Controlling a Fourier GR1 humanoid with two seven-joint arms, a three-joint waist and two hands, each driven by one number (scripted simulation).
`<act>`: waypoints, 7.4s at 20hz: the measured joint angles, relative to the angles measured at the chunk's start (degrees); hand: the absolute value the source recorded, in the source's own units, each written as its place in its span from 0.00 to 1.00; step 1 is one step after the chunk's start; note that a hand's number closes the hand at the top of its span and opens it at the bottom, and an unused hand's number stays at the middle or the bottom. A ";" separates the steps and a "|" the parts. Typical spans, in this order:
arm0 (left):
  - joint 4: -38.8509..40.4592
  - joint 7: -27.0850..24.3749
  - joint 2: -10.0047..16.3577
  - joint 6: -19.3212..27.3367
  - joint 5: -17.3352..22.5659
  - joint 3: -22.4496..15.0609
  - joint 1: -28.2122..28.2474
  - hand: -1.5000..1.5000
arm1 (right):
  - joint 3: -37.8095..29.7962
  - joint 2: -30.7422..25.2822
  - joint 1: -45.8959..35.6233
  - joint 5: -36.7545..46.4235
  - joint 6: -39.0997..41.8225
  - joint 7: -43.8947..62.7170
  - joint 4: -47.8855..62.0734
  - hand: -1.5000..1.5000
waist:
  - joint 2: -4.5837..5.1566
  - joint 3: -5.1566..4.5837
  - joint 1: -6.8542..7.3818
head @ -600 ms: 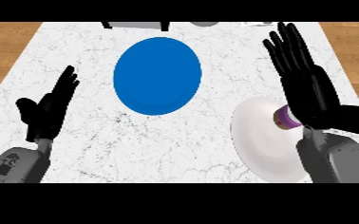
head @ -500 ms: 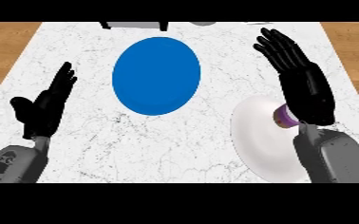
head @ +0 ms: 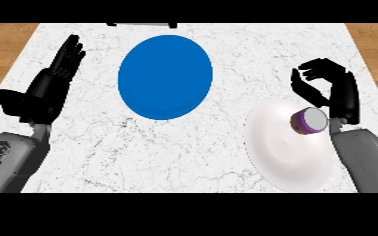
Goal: Pick the can from the plate and place it in the plate
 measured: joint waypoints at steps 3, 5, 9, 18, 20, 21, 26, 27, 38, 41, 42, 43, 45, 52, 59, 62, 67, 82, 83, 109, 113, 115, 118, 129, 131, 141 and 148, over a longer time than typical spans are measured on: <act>-1.06 0.70 -0.01 -0.49 0.29 -0.08 -0.60 0.50 | -1.00 5.76 -0.35 5.42 -13.36 -0.30 3.89 0.00 | -0.38 0.43 0.26; -2.25 1.76 0.19 -0.70 0.59 -0.03 -0.83 0.50 | -1.51 9.93 -1.28 8.24 -21.52 -2.56 6.23 0.00 | -0.61 0.62 0.46; -4.29 2.93 0.87 -1.06 0.91 1.02 0.58 0.50 | -2.07 15.64 -2.87 13.07 -31.67 -6.68 10.14 0.00 | -1.05 0.70 -0.19; -6.73 5.56 1.16 -0.16 -0.23 2.18 2.54 0.50 | -2.62 13.80 -9.28 33.04 -28.77 15.68 17.54 0.00 | -2.09 0.31 -2.56; -6.68 5.82 1.33 -0.21 -0.12 2.50 2.62 0.50 | -2.74 12.94 -9.98 35.34 -24.25 21.76 19.65 0.00 | -2.29 0.19 -3.03; -6.76 6.02 1.39 -0.27 -0.08 2.51 2.70 0.50 | -2.62 12.69 -10.48 36.48 -21.82 24.89 20.75 0.00 | -2.36 0.15 -3.09; -7.09 6.16 1.50 -0.13 -0.30 2.80 3.25 0.50 | -1.30 12.07 -14.20 39.25 -6.48 39.98 23.07 0.00 | -2.71 0.14 -3.36; -7.19 6.08 1.45 -0.04 -0.30 2.95 3.46 0.50 | -0.91 12.40 -14.62 39.24 -3.30 42.65 22.98 0.00 | -2.78 0.16 -3.44; -9.46 6.72 0.73 -0.59 -0.87 4.00 4.90 0.50 | -0.14 10.94 -15.97 38.42 18.98 58.95 11.64 0.00 | -2.17 0.55 -3.27; -9.62 7.05 0.10 -0.34 -1.64 3.93 4.62 0.50 | -0.22 10.71 -14.65 39.58 21.34 60.57 9.90 0.00 | -2.00 0.57 -3.15; -9.34 7.07 -0.11 -0.54 -1.61 3.99 4.51 0.50 | -0.57 10.55 -14.02 39.65 22.05 60.81 9.83 0.00 | -1.94 0.58 -3.15; -9.15 7.14 -0.26 -0.59 -1.74 4.07 4.25 0.50 | -0.91 10.51 -13.65 39.77 22.77 61.12 9.81 0.00 | -1.88 0.59 -3.12; -9.78 7.39 0.02 -0.84 -1.93 4.47 4.35 0.50 | -1.53 10.79 -12.18 39.89 24.02 61.59 9.01 0.00 | -1.87 0.61 -2.96; -10.61 8.44 -0.54 -1.34 -2.87 5.40 4.53 0.50 | -4.76 10.45 -7.43 40.01 26.84 61.16 6.37 0.00 | -1.68 0.65 -2.63; -10.16 8.42 -2.59 -2.60 -4.62 5.83 4.05 0.50 | -7.51 12.29 -5.06 40.16 28.30 59.13 6.93 0.00 | -1.48 0.67 -2.20; -10.76 9.27 -2.96 -3.03 -4.92 6.37 4.02 0.50 | -9.02 12.77 -4.12 40.56 28.26 57.99 8.42 0.00 | -1.48 0.66 -2.10; -8.78 8.65 -3.63 -4.46 -5.75 7.51 2.88 0.50 | -10.14 13.88 -3.89 43.00 27.85 57.56 10.72 1.00 | -1.76 0.21 -2.07; -9.79 9.59 -6.69 -6.74 -7.40 7.34 0.85 0.50 | -1.57 8.21 -12.95 56.60 25.15 38.79 15.49 1.00 | 0.17 0.88 2.99; -10.00 9.51 -6.92 -6.98 -7.33 7.01 0.49 0.50 | 0.02 8.11 -14.29 56.59 25.91 35.45 15.33 1.00 | 0.60 0.94 4.39; -9.09 10.28 -8.16 -7.62 -8.29 5.60 -3.25 0.50 | 1.25 1.34 -39.64 23.84 49.53 -51.09 27.27 1.00 | 1.31 0.89 5.47; -8.54 9.64 -9.02 -7.00 -9.25 5.07 -2.20 0.50 | 2.72 3.67 -43.51 23.20 48.95 -53.33 33.29 1.00 | 0.97 0.79 4.84; -9.04 10.17 -8.86 -6.97 -9.11 5.41 -2.13 0.50 | 3.33 5.26 -45.48 22.98 48.71 -53.74 36.27 1.00 | 0.79 0.77 4.72; -8.60 10.48 -8.87 -7.04 -9.14 5.76 -2.39 0.50 | 4.47 8.67 -48.77 22.86 48.72 -53.41 40.20 1.00 | 0.57 0.72 4.18; -8.24 10.61 -8.54 -7.68 -9.44 7.55 -2.07 0.50 | 8.95 20.90 -53.93 26.69 41.41 -54.90 53.29 1.00 | 0.22 0.65 3.10; -7.86 10.28 -8.93 -7.70 -9.74 7.51 -2.19 0.50 | 10.37 21.69 -53.74 26.82 39.95 -55.61 54.24 1.00 | 0.21 0.64 3.33; -5.80 10.49 -10.64 -9.04 -10.17 6.57 -5.21 0.50 | 16.00 22.87 -50.79 22.21 41.70 -51.26 56.39 0.00 | 0.61 0.62 6.08; -5.51 10.09 -11.14 -9.61 -10.39 6.50 -5.56 0.50 | 15.23 22.99 -48.26 13.78 45.74 -51.30 54.89 0.00 | 0.67 0.66 7.00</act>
